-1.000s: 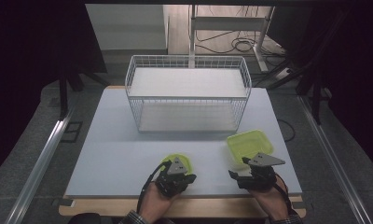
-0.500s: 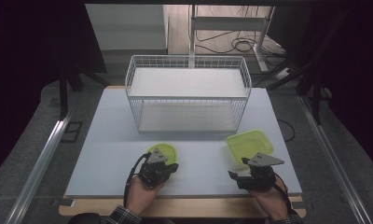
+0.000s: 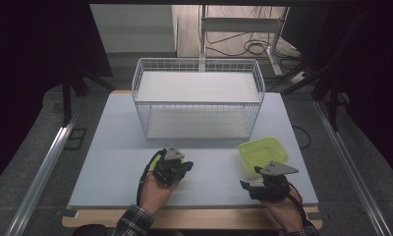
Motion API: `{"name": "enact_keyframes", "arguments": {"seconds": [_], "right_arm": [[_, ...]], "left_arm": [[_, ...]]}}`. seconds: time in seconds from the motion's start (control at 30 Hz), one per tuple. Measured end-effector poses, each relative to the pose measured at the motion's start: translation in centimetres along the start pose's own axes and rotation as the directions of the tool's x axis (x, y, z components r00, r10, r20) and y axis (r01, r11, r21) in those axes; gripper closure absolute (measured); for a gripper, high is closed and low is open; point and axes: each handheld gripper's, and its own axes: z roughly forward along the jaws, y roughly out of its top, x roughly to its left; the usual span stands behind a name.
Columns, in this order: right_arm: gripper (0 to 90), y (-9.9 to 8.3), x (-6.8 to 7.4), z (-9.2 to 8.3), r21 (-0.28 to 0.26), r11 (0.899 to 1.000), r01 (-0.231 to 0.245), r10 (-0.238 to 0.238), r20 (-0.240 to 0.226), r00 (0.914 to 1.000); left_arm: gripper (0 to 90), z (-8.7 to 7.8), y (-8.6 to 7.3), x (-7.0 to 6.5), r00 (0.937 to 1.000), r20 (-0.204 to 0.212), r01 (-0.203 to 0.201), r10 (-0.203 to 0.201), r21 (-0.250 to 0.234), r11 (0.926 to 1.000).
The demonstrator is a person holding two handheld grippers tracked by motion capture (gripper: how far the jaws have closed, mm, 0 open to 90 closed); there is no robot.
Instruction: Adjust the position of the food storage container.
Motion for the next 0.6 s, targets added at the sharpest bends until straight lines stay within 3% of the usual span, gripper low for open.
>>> {"name": "enact_keyframes", "arguments": {"seconds": [0.1, 0.17, 0.23, 0.6], "right_arm": [[26.0, 0.0, -0.1, -0.1, 0.001, 1.000, -0.007, 0.007, -0.001, 1.0000], [26.0, 0.0, -0.1, 0.0, 0.001, 1.000, -0.010, 0.010, -0.003, 0.9999], [26.0, 0.0, -0.1, 0.0, 0.002, 1.000, -0.011, 0.011, -0.004, 0.9999], [26.0, 0.0, -0.1, 0.0, 0.008, 1.000, -0.009, 0.009, -0.004, 1.0000]], "left_arm": [[89.9, 0.4, -0.2, 0.7, 0.9998, -0.007, 0.019, -0.018, 0.029, 0.9994], [89.9, 0.4, -0.4, 1.1, 0.9992, 0.010, 0.039, -0.039, 0.017, 0.9991], [89.9, 0.2, -0.4, 1.1, 0.9995, -0.010, 0.029, -0.029, 0.022, 0.9993], [89.9, -2.6, -2.1, 5.0, 0.9929, -0.057, 0.104, -0.104, -0.001, 0.9945]]}}
